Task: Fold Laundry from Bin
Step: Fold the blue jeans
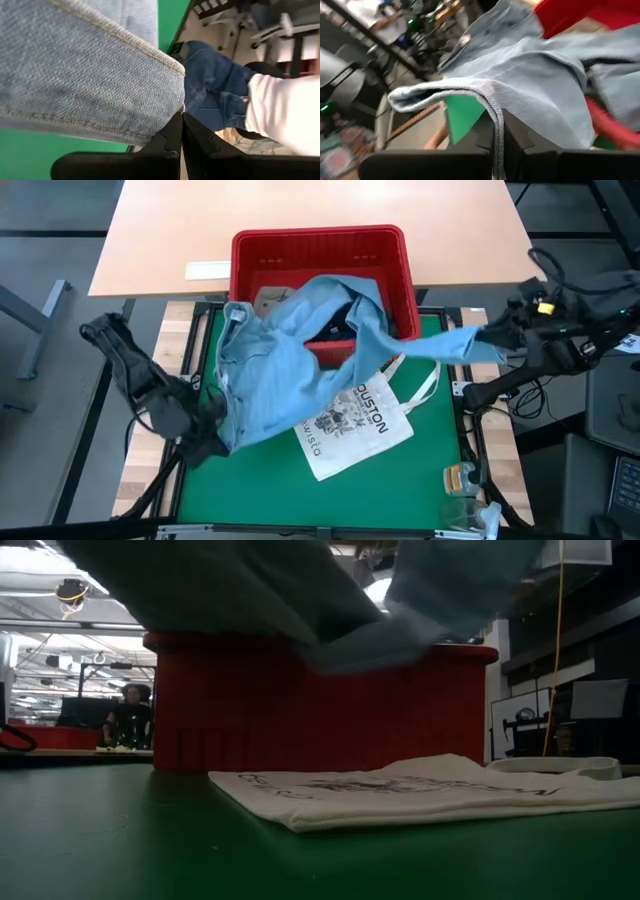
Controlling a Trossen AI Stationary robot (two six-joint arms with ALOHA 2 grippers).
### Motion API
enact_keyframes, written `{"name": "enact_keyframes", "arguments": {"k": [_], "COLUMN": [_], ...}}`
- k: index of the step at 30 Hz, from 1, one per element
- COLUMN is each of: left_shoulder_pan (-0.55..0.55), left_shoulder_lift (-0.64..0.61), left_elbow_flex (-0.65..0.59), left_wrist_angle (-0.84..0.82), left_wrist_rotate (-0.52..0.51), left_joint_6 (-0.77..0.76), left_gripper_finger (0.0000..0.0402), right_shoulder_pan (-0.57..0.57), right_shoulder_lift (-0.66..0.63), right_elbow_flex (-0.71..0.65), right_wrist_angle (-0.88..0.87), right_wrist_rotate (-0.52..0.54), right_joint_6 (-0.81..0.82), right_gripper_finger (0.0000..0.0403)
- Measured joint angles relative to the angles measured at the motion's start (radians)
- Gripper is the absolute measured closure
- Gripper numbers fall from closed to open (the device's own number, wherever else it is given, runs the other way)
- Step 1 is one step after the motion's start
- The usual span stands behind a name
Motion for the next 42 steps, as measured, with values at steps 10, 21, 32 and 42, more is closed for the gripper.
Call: {"name": "enact_keyframes", "arguments": {"k": [10, 21, 32, 42], "left_shoulder_pan": [-0.09, -0.13, -0.136, -0.145], "left_shoulder_lift": [0.207, 0.372, 0.391, 0.391], "left_elbow_flex": [0.0, 0.0, 0.0, 0.0], "left_wrist_angle": [0.008, 0.101, 0.104, 0.037], "left_wrist_rotate": [-0.013, -0.012, -0.012, 0.017], "left_joint_6": [-0.221, -0.318, -0.32, -0.37], "left_gripper_finger": [0.0402, 0.0402, 0.0402, 0.0402], "right_shoulder_pan": [-0.001, -0.001, -0.002, -0.002], "right_shoulder_lift": [0.0, -0.017, -0.033, -0.031], "right_elbow_flex": [-0.095, -0.349, -0.477, -0.478], "right_wrist_angle": [-0.011, -0.009, -0.011, -0.011], "right_wrist_rotate": [-0.224, -0.346, -0.348, -0.37], "right_joint_6": [0.019, 0.008, -0.119, -0.301], "right_gripper_finger": [0.0388, 0.0391, 0.0396, 0.0381]}}
